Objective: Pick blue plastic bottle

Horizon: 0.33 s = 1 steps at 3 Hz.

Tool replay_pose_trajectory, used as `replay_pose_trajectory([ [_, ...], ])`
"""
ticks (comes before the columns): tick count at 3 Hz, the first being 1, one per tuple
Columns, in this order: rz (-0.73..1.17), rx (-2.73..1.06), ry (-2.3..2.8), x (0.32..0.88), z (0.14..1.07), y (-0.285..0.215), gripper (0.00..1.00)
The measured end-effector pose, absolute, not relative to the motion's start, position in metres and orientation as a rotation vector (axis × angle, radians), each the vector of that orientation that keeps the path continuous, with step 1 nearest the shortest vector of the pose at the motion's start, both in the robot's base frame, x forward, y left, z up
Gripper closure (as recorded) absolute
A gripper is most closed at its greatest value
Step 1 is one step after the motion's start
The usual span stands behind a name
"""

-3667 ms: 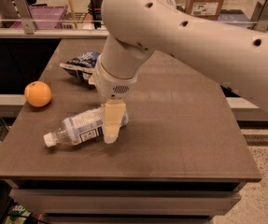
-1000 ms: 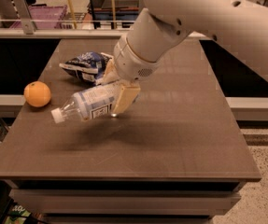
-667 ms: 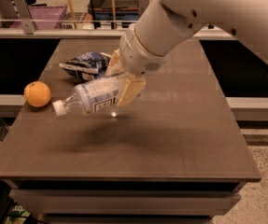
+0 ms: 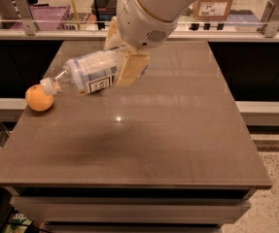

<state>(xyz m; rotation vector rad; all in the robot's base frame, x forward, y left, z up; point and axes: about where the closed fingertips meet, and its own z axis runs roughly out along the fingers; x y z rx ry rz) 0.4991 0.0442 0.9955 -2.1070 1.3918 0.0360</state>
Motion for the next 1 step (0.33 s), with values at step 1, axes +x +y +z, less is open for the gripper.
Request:
replay_pose_trajectory([
  [1, 0.036, -2.107, 1.392, 0.4991, 0.9955, 0.0442, 1.0],
])
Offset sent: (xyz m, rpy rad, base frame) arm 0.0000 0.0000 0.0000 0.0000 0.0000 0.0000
